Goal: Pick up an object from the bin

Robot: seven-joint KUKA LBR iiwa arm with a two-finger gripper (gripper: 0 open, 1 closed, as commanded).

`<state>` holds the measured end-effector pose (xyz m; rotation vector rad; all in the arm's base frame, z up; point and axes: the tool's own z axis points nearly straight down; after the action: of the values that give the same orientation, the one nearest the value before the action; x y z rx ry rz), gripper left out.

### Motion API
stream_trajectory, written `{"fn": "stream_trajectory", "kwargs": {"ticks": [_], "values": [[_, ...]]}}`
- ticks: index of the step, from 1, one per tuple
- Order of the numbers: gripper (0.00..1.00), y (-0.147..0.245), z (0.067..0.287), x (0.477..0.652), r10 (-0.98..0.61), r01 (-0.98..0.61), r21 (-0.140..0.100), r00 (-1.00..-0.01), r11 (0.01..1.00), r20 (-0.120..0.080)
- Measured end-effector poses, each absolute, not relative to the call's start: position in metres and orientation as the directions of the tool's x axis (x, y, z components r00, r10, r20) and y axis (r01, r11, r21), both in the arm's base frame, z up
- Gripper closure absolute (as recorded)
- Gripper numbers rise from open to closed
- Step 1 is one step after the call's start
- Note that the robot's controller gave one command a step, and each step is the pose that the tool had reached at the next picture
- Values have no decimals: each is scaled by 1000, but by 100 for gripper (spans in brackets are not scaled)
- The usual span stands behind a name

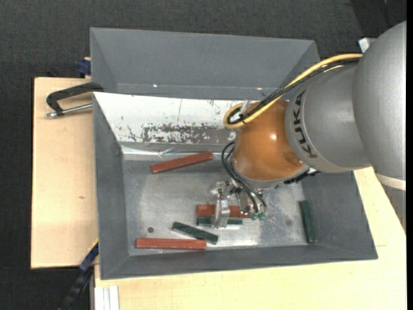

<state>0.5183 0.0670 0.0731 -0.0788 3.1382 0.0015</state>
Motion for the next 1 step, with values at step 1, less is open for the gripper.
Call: {"fn": "stream_trajectory", "kwargs": {"ticks": [1], "values": [[100, 67, 73, 518, -50, -50, 1, -999, 999, -2]]}}
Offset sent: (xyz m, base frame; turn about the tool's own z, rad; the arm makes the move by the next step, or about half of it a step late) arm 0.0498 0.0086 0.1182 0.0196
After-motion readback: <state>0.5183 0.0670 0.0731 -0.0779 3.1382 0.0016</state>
